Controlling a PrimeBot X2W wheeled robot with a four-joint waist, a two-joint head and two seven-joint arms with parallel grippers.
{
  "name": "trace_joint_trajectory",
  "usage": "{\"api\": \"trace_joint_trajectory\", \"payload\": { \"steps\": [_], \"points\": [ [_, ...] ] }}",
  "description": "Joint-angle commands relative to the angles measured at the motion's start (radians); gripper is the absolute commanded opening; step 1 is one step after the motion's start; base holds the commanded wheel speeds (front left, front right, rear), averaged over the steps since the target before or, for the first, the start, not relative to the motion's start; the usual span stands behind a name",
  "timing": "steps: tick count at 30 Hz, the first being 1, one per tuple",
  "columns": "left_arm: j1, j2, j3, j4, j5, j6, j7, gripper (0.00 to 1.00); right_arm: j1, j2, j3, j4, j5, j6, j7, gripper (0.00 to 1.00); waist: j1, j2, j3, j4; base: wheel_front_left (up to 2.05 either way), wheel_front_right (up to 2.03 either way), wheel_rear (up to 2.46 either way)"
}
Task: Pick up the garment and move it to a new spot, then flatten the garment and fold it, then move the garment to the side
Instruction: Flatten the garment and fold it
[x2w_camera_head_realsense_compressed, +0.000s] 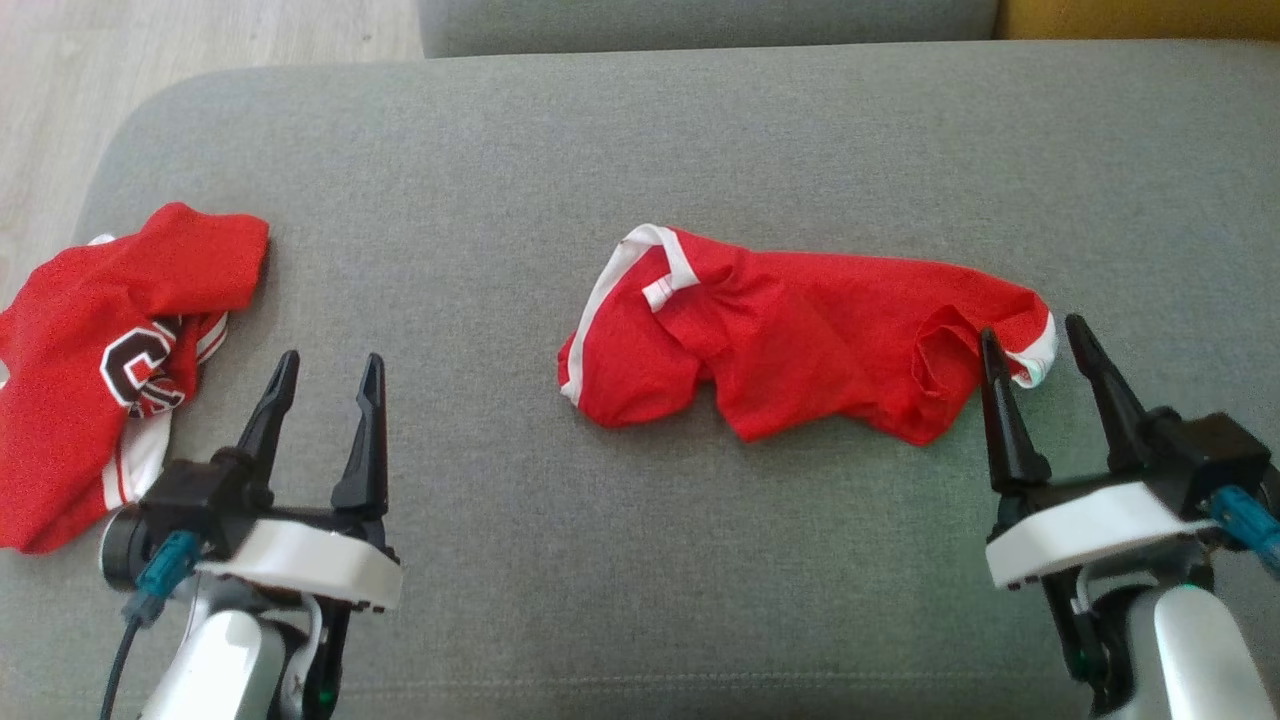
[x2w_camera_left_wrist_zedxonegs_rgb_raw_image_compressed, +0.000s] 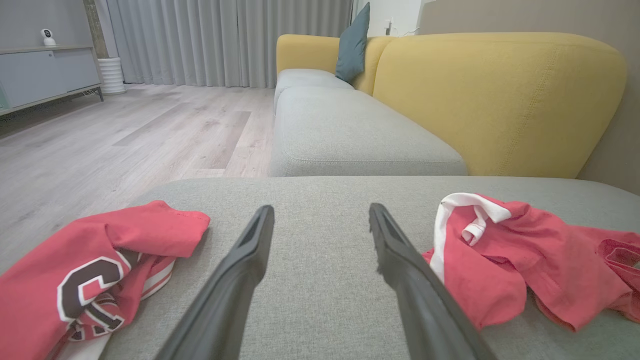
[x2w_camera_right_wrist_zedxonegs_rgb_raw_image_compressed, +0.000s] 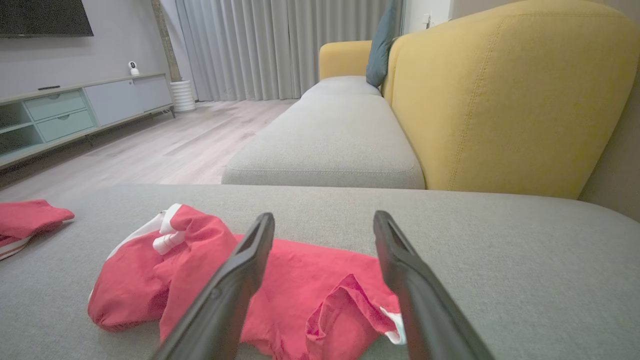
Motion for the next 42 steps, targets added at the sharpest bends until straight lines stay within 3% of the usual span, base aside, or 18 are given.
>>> {"api": "trace_joint_trajectory", "payload": {
  "steps": [1,22,30,40,41,42],
  "points": [
    [-0.038,0.022,0.052,-0.031,0.013,-0.004,-0.012,1.00,-0.005,-0.005,0.018,-0.039,-0.006,0.004,0.004,1.00,0.0001,-0.0001,0.000,0.000,0.00,0.00,0.00],
    [-0.070,-0.009,0.059,-0.019,0.057,-0.035,-0.012,1.00,-0.042,-0.005,0.077,-0.035,-0.021,0.004,0.027,1.00,0.0001,-0.0001,0.043,0.017,0.00,0.00,0.00],
    [-0.130,-0.033,0.061,-0.025,0.072,-0.059,-0.012,1.00,-0.189,-0.006,0.272,0.088,-0.048,0.004,0.186,1.00,0.0001,-0.0001,0.129,0.060,0.00,0.00,0.00],
    [-0.163,-0.076,0.069,-0.007,0.095,-0.091,-0.012,1.00,-0.332,-0.015,0.324,0.235,-0.155,0.004,0.352,1.00,0.0001,-0.0001,0.174,0.091,0.00,0.00,0.00],
    [-0.164,-0.079,0.070,-0.005,0.098,-0.094,-0.012,1.00,-0.337,-0.014,0.321,0.244,-0.162,0.004,0.366,0.61,0.0001,-0.0001,0.176,0.092,0.00,0.00,0.00],
    [-0.166,-0.083,0.071,-0.003,0.101,-0.097,-0.012,1.00,-0.340,-0.014,0.319,0.250,-0.163,0.004,0.375,0.33,0.0001,-0.0001,0.177,0.094,0.00,0.00,0.00]
  ]
}}
